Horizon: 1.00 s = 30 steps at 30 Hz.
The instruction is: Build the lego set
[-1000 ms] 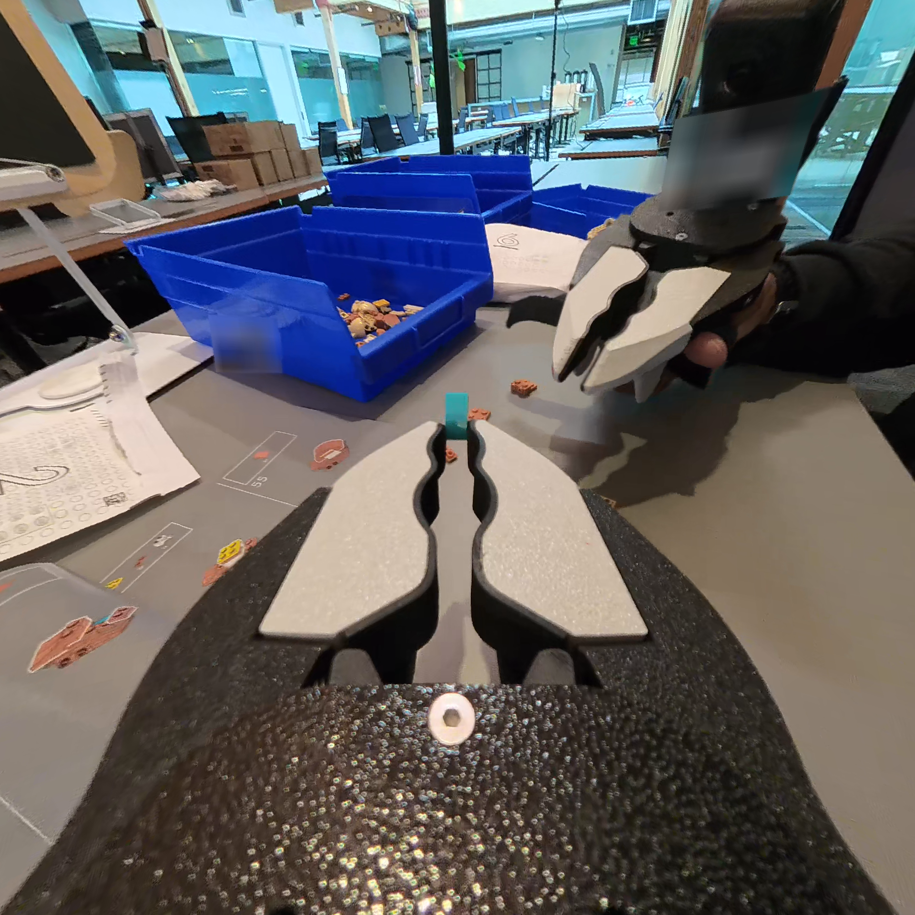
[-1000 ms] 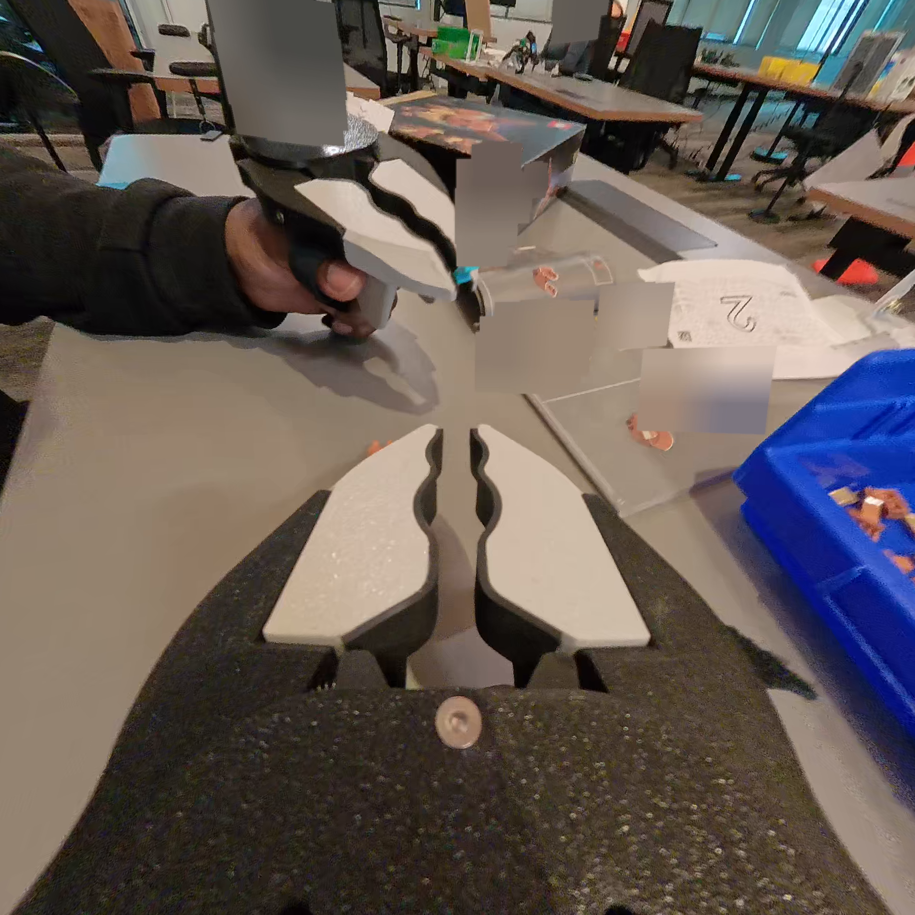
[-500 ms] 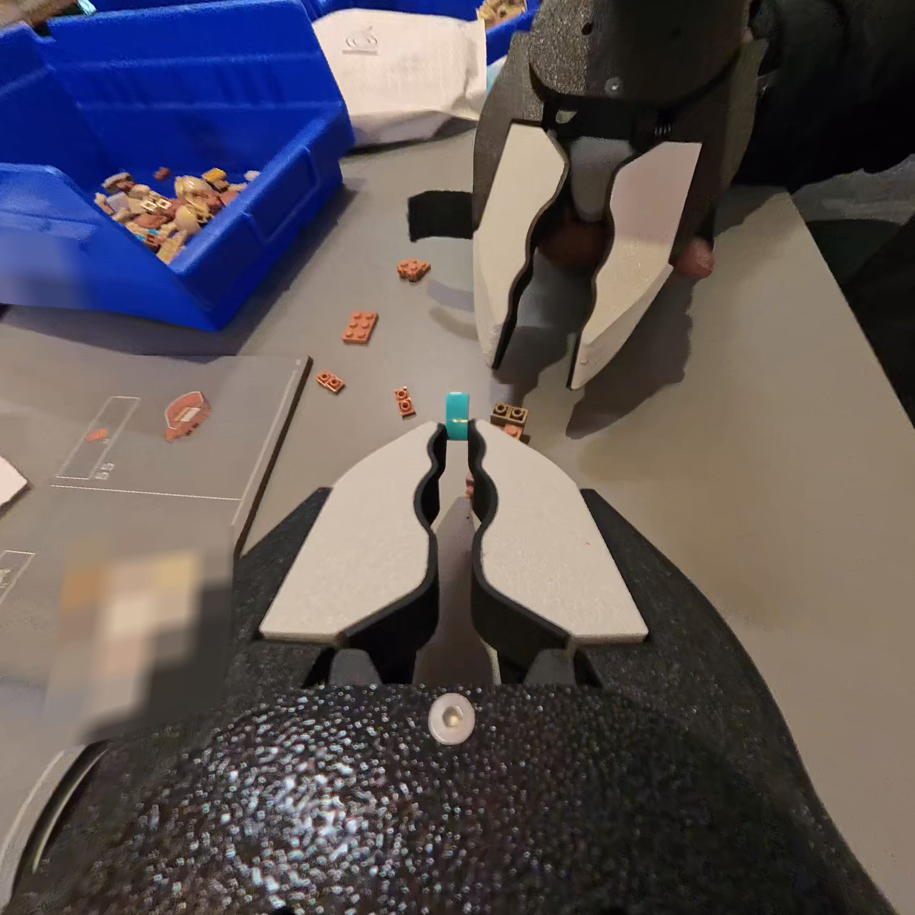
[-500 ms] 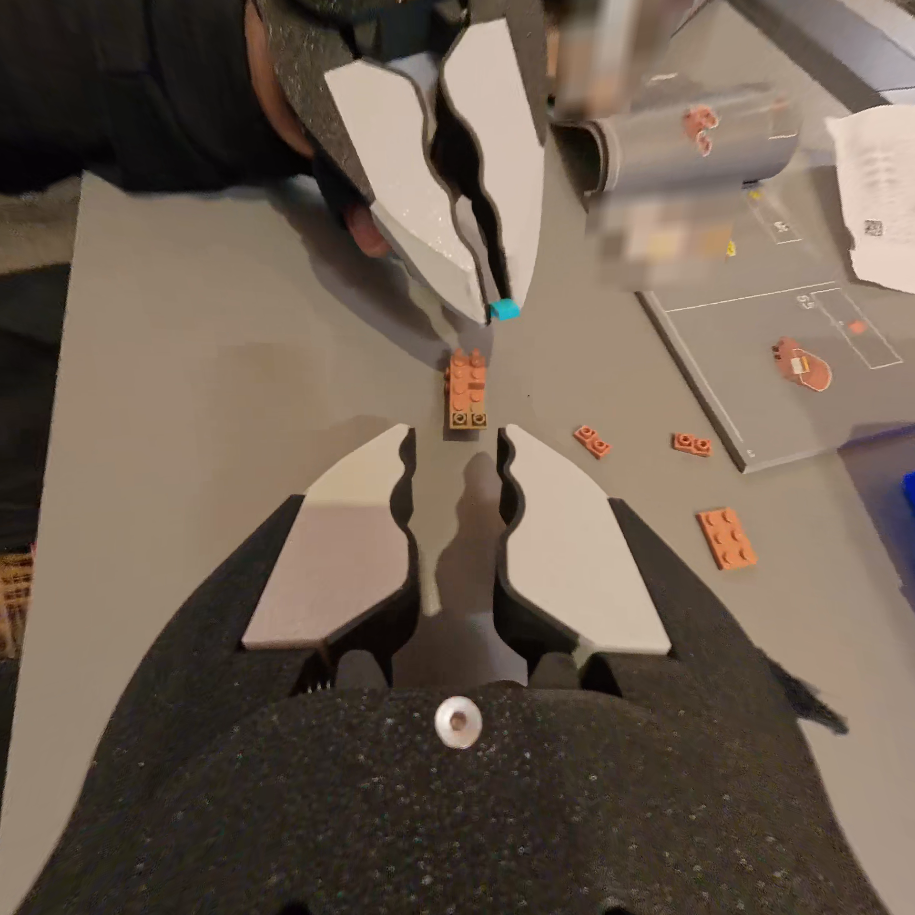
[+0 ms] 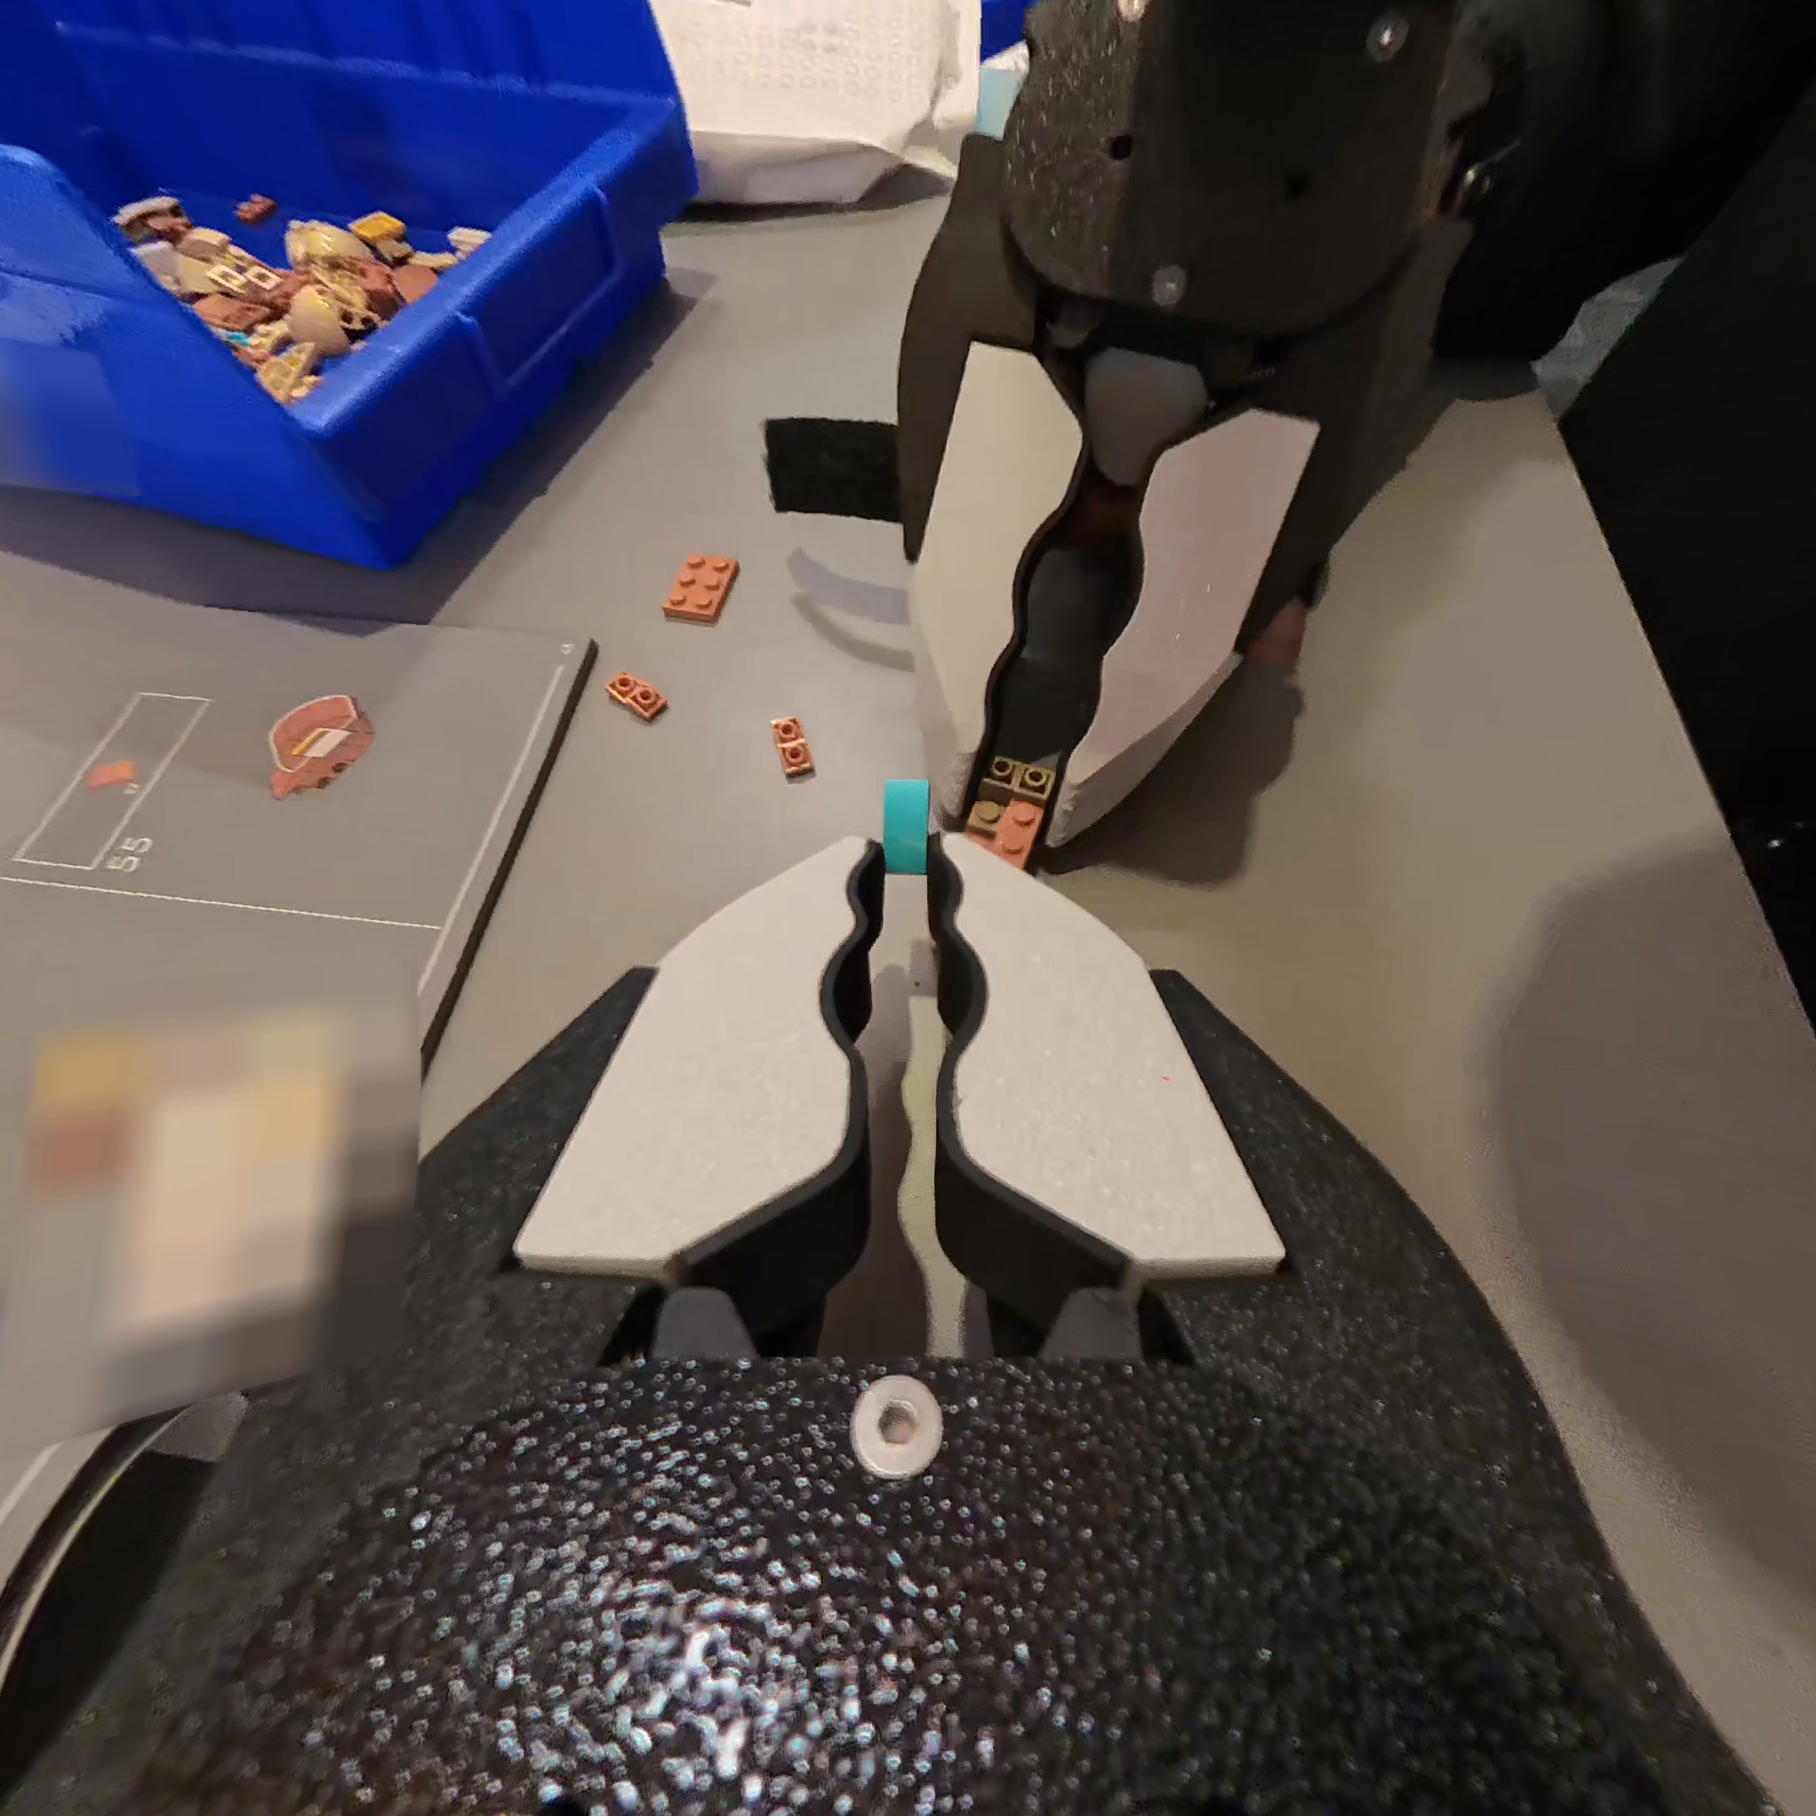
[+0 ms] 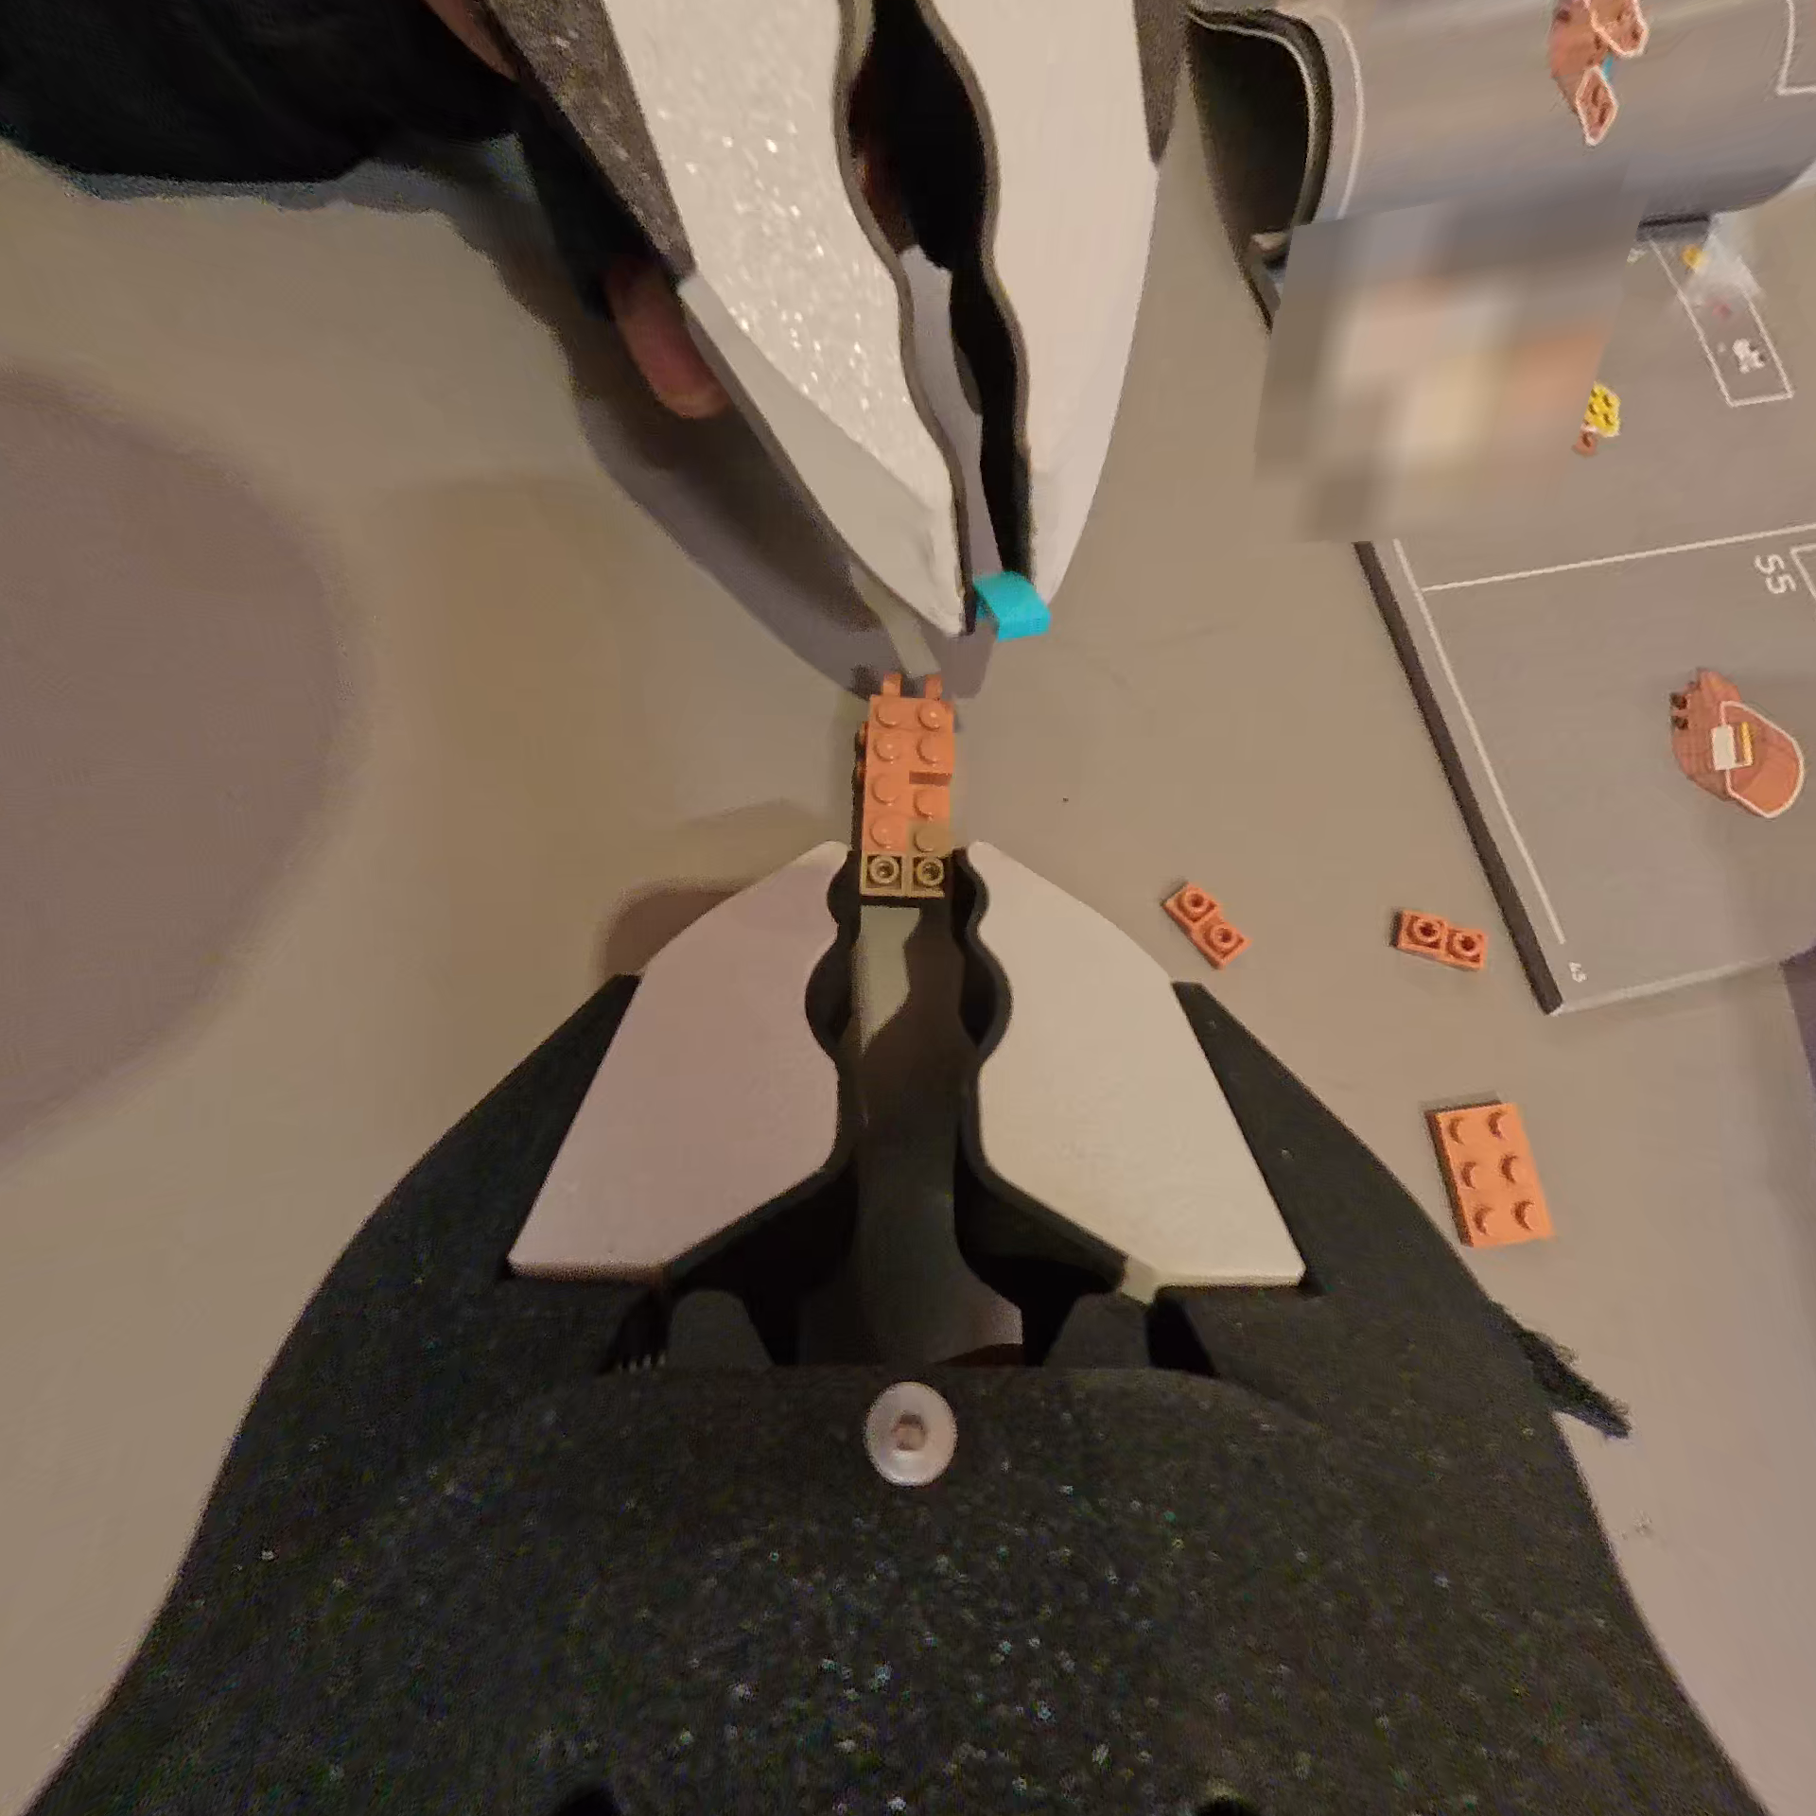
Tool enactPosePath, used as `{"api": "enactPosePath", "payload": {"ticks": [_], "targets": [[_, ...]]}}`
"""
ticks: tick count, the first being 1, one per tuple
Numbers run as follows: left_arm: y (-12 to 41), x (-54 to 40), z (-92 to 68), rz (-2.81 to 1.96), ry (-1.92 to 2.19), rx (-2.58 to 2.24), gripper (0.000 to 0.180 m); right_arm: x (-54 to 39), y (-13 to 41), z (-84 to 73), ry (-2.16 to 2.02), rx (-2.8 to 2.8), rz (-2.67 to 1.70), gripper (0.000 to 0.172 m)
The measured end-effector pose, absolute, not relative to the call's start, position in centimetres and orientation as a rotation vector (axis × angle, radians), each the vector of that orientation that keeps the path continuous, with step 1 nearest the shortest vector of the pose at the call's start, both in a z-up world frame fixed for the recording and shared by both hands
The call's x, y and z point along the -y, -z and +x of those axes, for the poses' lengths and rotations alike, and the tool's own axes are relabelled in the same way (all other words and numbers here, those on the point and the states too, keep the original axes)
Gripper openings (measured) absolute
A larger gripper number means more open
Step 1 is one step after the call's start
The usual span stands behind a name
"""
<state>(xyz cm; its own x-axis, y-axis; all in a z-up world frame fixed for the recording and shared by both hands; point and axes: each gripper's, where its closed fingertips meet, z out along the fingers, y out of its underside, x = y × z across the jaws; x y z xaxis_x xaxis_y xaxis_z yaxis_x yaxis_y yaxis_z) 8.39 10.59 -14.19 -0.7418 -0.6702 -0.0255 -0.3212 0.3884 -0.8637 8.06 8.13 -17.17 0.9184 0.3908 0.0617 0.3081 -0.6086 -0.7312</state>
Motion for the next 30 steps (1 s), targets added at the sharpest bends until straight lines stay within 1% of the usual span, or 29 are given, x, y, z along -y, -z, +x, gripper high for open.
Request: {"api": "enactPosePath", "payload": {"ticks": [7,14,22,30], "targets": [[15.0,-8.0,6.3,-0.772,1.182,-2.402,0.007,-6.5,16.9,6.3,0.009,0.659,-2.186,0.017],[14.4,-6.4,6.0,-0.724,1.102,-2.47,0.008,-6.4,17.1,6.0,-0.072,0.698,-2.198,0.017],[15.8,-7.0,6.3,-0.721,1.038,-2.607,0.008,-6.5,17.2,6.4,-0.12,0.692,-2.206,0.017],[16.1,-6.7,6.2,-0.742,1.015,-2.656,0.008,-6.6,17.2,6.5,-0.112,0.677,-2.203,0.017]]}}
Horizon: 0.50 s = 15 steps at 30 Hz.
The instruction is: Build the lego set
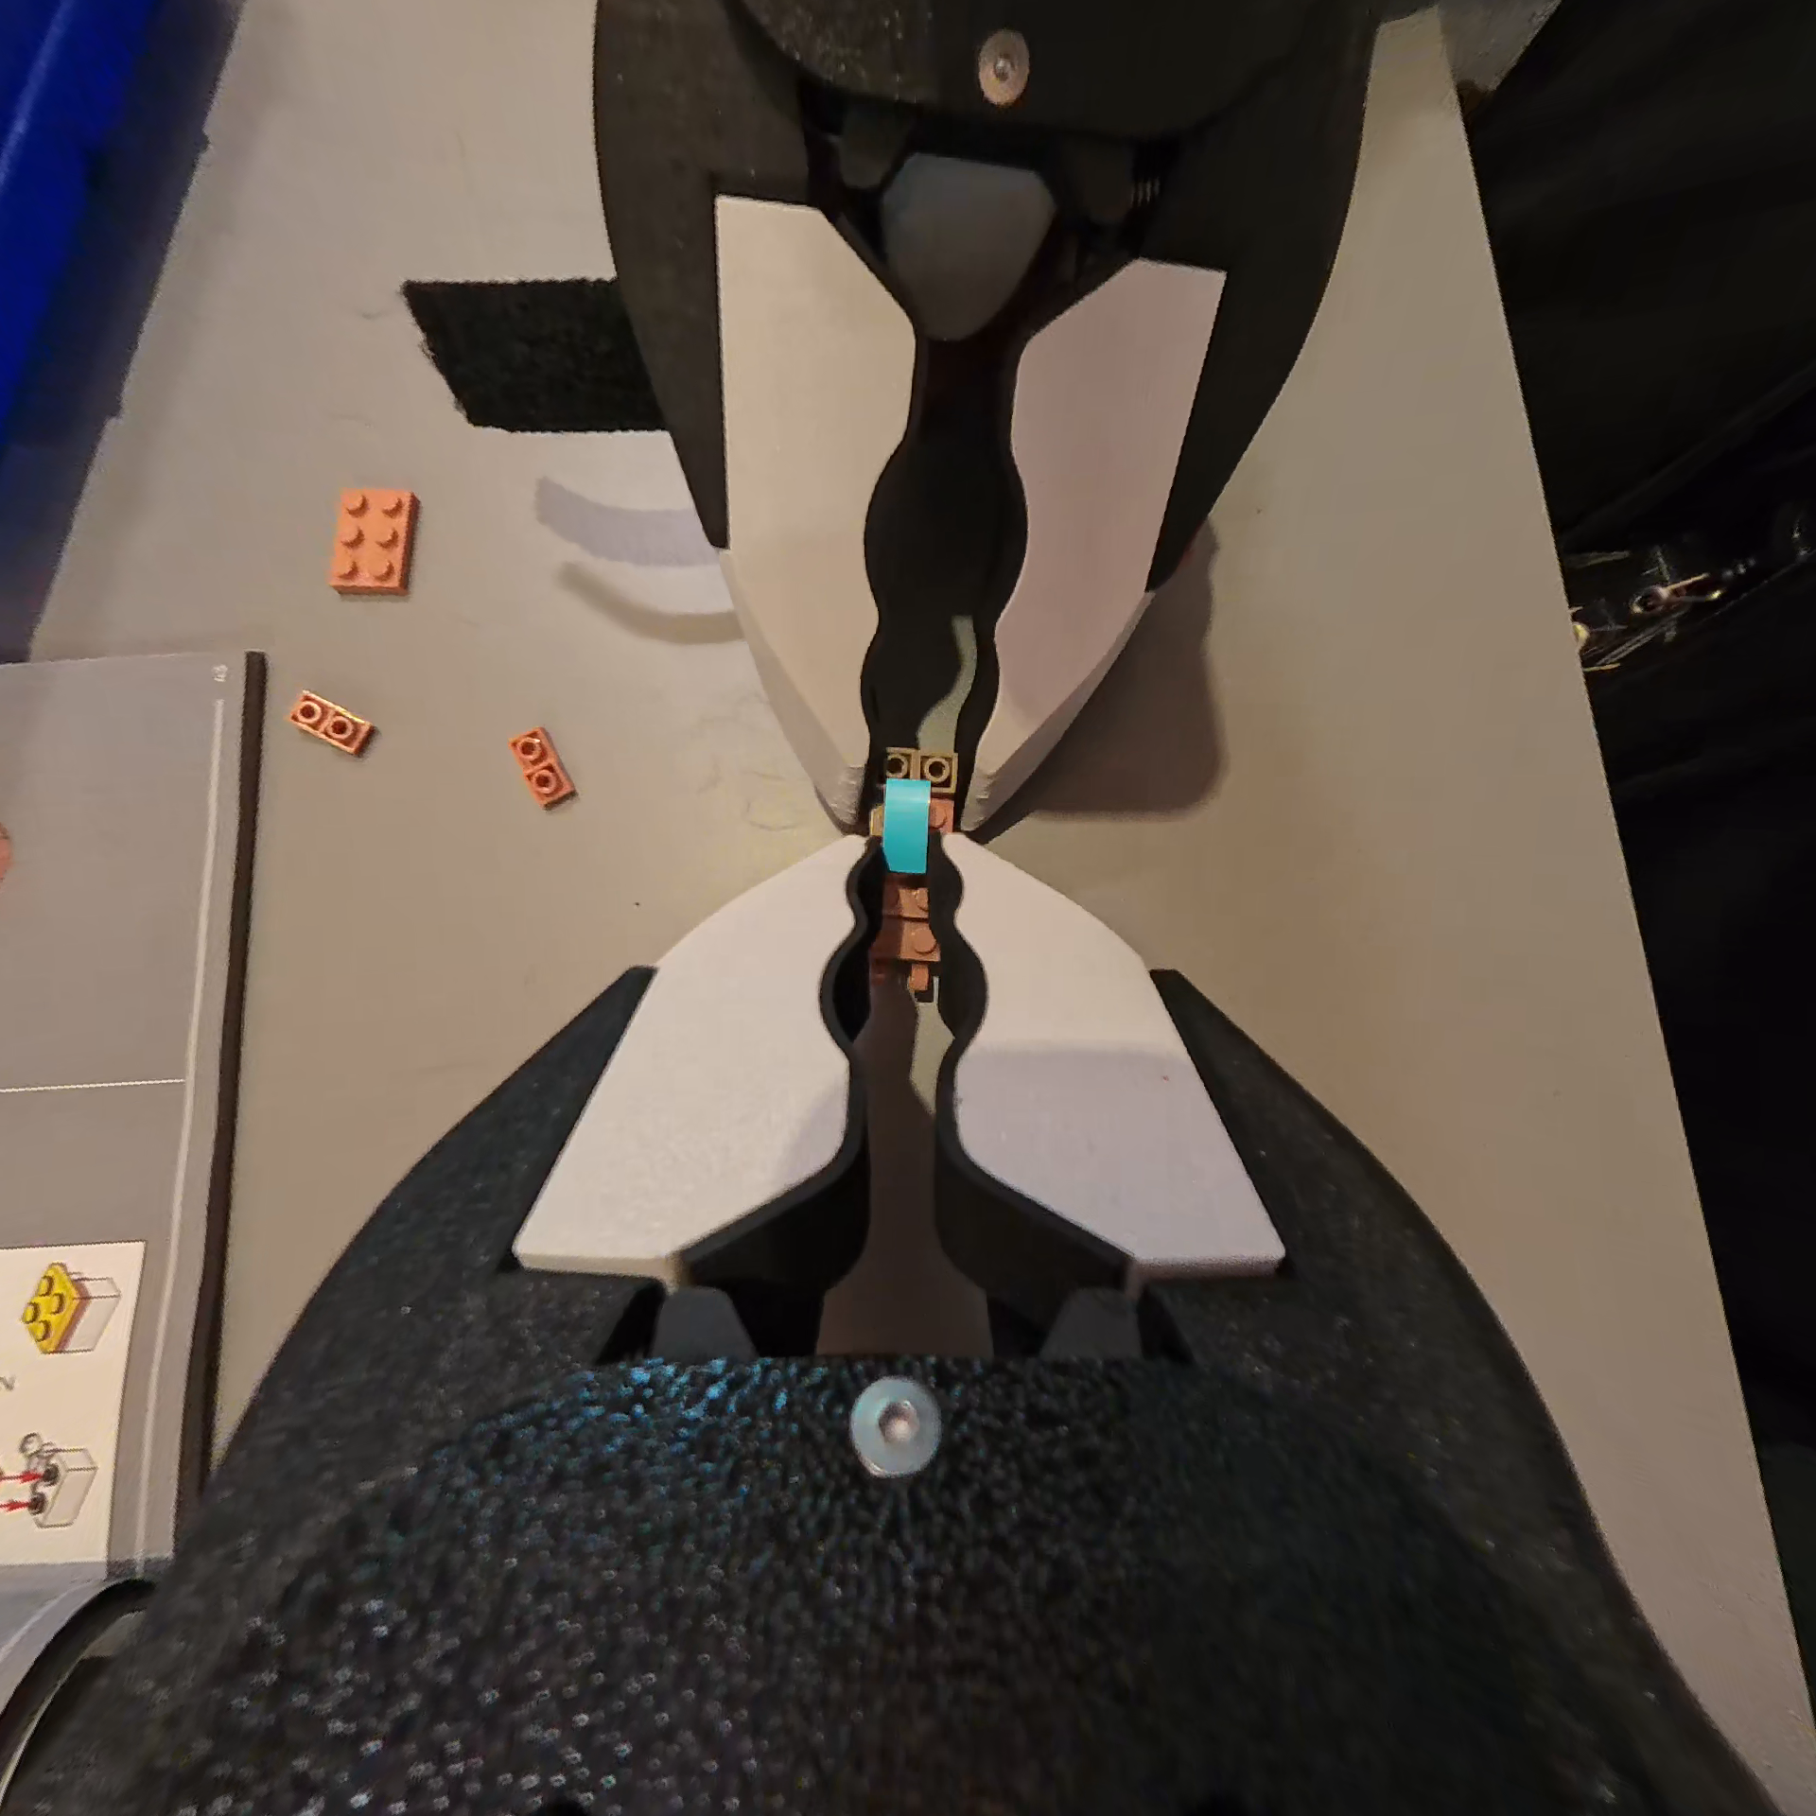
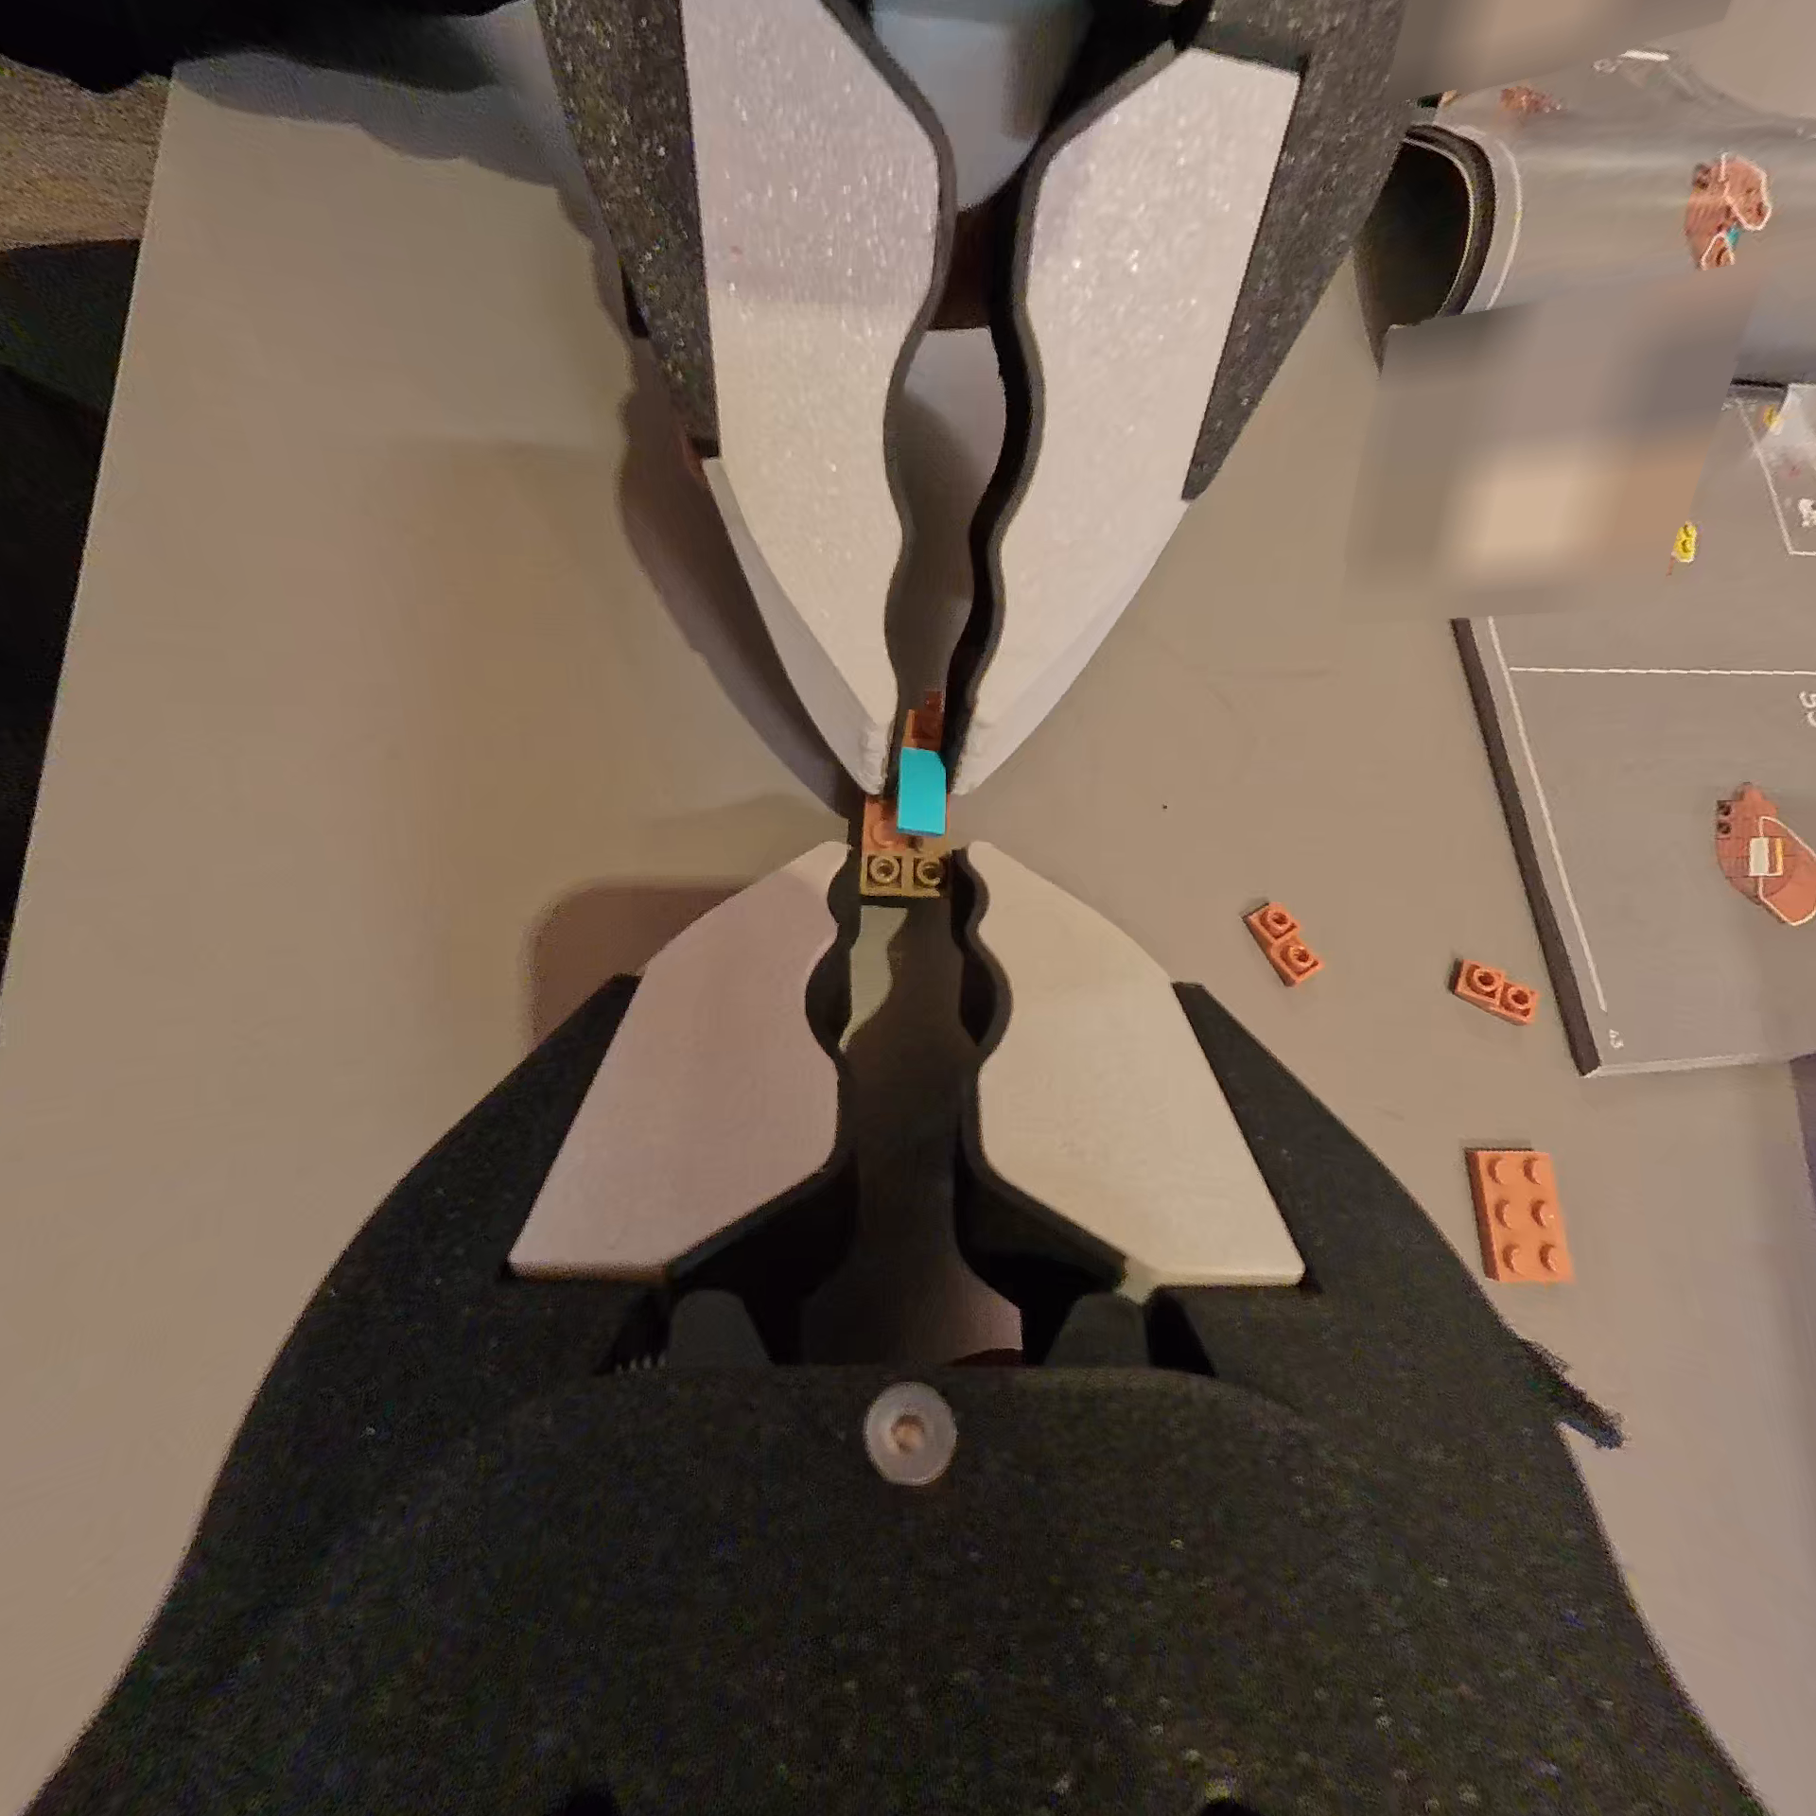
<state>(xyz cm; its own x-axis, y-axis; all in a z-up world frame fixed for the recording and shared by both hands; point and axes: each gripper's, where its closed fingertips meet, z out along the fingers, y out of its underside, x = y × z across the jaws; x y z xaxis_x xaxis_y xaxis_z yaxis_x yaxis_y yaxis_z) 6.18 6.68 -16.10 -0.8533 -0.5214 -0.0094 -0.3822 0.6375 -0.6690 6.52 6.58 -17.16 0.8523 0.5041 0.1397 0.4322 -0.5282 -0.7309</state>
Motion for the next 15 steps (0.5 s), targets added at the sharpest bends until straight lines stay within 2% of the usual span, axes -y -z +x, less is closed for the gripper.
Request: {"api": "enactPosePath", "payload": {"ticks": [15], "targets": [[16.11,-6.76,6.15,-0.771,1.042,-2.646,0.011,-6.39,17.15,6.07,-0.114,0.722,-2.186,0.017]]}}
